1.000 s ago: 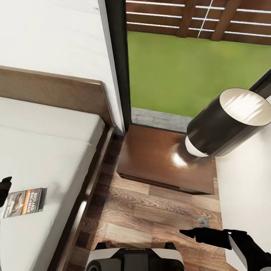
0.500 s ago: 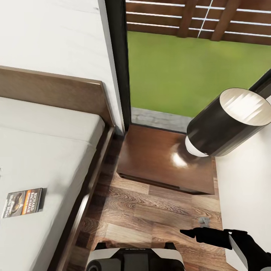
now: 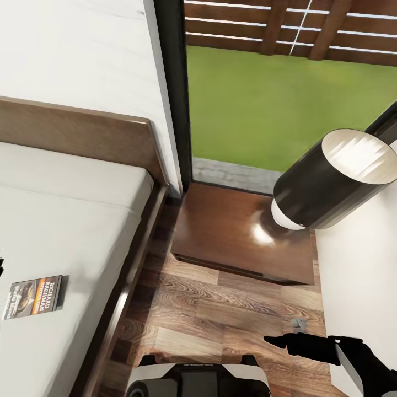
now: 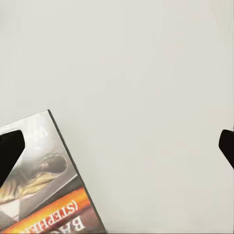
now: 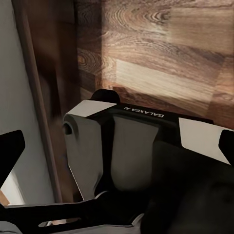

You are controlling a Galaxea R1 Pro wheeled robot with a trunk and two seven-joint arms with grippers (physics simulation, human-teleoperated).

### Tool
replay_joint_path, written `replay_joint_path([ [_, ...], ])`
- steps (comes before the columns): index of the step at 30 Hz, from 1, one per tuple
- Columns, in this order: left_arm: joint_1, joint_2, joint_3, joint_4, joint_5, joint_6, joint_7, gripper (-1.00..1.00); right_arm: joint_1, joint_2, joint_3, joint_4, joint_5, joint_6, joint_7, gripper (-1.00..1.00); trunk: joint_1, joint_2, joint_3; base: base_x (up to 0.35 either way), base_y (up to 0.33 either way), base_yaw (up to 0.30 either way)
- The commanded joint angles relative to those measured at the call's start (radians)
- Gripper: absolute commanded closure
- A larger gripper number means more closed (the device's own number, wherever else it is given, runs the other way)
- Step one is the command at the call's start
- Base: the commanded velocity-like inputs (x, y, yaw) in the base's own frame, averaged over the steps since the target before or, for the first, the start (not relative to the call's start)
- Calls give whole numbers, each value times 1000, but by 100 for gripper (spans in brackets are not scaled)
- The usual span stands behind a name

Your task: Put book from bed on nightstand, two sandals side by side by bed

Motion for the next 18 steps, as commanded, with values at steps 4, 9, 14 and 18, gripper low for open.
replay_joint_path([
  [4, 0, -1, 2, 98, 11, -16, 5, -100, 0, -1, -1, 0, -7, 9, 2, -100, 0, -1, -1, 0, 0, 0],
  [9, 0, -1, 3, 177, 12, -56, 3, -100, 0, -2, -2, 0, -8, 9, 2, -100, 0, -1, -1, 0, 0, 0],
  [14, 0, -2, 3, 182, 14, -56, 0, -100, 0, -2, -1, 0, -9, 9, 2, -100, 0, -1, -1, 0, 0, 0],
  [18, 0, -3, 3, 183, 15, -54, -2, -100, 0, -2, -1, 0, -8, 10, 2, -100, 0, -1, -1, 0, 0, 65],
])
